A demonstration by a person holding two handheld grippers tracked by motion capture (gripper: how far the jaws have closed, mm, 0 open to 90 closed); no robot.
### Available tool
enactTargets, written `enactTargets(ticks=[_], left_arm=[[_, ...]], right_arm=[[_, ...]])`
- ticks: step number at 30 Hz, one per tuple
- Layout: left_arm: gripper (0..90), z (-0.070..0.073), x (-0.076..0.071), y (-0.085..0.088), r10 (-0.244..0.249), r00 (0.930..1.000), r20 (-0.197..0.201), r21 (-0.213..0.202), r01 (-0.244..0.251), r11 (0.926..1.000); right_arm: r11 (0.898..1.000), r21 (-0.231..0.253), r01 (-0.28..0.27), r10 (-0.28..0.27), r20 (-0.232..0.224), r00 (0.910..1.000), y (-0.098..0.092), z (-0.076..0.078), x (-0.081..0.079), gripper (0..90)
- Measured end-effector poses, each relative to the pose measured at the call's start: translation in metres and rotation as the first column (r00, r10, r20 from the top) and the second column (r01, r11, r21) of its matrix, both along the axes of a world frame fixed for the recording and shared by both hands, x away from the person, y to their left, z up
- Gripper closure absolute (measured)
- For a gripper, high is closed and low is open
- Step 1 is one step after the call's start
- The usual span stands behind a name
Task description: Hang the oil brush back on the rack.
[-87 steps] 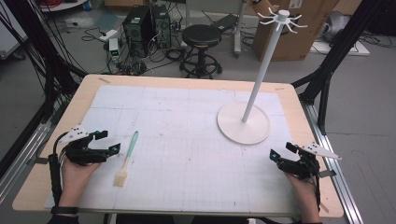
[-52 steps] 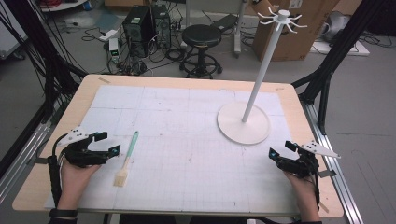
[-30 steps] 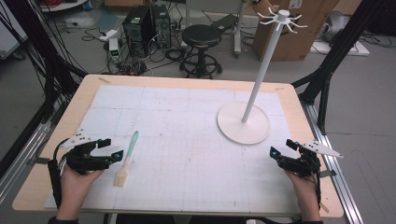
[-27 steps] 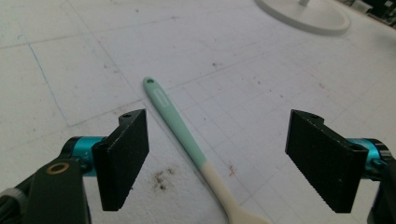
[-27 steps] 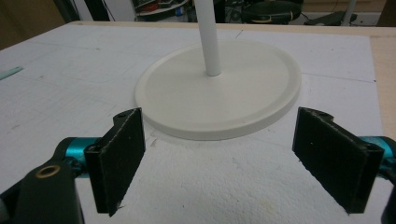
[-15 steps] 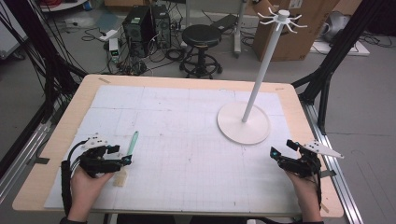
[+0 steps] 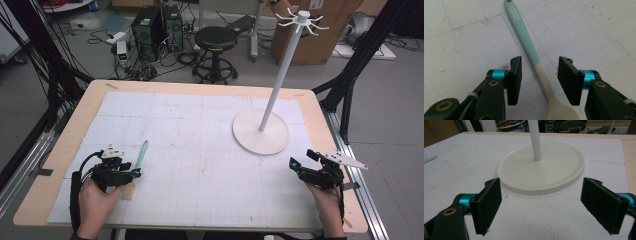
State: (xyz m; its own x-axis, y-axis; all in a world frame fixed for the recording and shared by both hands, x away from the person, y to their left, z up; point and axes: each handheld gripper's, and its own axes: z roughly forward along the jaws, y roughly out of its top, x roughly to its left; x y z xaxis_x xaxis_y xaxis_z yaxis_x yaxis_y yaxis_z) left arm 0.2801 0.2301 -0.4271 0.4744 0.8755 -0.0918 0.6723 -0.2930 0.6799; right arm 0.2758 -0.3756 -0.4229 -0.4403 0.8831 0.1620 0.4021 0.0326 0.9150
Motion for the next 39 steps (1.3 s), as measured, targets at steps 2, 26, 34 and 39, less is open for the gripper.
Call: enactTargets(ticks=[2,26,34,39], left_arm=[[58.9,0.0,0.0,-0.003,0.002,1.0,-0.006,0.008,-0.002,1.0],[78.9,-0.005,-0.004,-0.013,0.05,0.9987,0.002,0.06,-0.05,0.9969],[80.8,-0.004,-0.001,-0.01,0.036,0.9992,-0.015,0.063,-0.035,0.9974],[82.4,-0.004,-0.001,-0.01,0.014,0.9999,-0.01,0.072,-0.013,0.9973]], right_arm=[[1.0,-0.003,-0.002,0.002,0.004,1.0,0.0,0.0,0.0,16.5],[1.0,0.001,-0.003,0.003,0.005,1.0,-0.001,0.001,-0.001,16.5],[1.0,0.006,-0.005,0.005,0.004,1.0,0.0,0.001,-0.001,16.5],[1.0,0.01,0.0,0.0,0.003,1.0,-0.001,0.001,-0.001,16.5]])
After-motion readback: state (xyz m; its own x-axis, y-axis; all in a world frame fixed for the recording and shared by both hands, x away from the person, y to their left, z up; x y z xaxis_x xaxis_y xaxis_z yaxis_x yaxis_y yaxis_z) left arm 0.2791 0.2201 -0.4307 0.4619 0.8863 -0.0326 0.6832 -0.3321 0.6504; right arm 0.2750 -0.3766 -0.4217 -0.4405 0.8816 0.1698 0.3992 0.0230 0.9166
